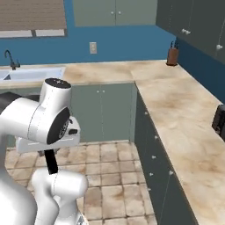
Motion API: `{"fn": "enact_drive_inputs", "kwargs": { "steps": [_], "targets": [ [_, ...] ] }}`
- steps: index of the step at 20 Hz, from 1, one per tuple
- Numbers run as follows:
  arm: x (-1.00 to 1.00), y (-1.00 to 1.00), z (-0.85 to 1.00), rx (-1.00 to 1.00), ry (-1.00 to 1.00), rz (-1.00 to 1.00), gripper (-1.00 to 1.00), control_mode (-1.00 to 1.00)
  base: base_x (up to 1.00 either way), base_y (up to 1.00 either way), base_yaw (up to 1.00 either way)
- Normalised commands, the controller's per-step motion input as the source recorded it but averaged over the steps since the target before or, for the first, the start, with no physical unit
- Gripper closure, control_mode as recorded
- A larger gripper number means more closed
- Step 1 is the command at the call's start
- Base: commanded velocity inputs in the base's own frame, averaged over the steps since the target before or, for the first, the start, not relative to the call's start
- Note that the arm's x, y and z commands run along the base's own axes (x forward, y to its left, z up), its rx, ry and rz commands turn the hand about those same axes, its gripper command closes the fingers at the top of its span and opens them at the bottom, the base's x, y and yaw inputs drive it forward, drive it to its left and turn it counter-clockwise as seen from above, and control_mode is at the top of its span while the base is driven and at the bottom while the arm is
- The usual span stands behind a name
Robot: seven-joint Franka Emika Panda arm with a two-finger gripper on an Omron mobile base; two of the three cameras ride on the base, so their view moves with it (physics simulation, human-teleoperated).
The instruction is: Move the pot and pan from the stove into the sink.
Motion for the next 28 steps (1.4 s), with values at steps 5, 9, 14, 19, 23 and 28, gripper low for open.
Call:
{"fn": "enact_drive_inputs", "kwargs": {
  "steps": [5,9,14,19,23,28],
  "targets": [
    [0.00,0.00,0.00,0.00,0.00,0.00,1.00,1.00,1.00,0.33,0.00],
    [0.00,0.00,0.00,0.00,0.00,0.00,1.00,1.00,1.00,0.34,0.00],
    [0.00,0.00,0.00,0.00,0.00,0.00,1.00,1.00,1.00,0.36,0.00],
    [0.00,0.00,0.00,0.00,0.00,0.00,1.00,1.00,1.00,0.35,0.00],
    [0.00,0.00,0.00,0.00,0.00,0.00,1.00,1.00,0.72,0.28,0.00],
    [0.00,0.00,0.00,0.00,0.00,0.00,1.00,1.00,-0.02,0.37,0.00]
  ]
}}
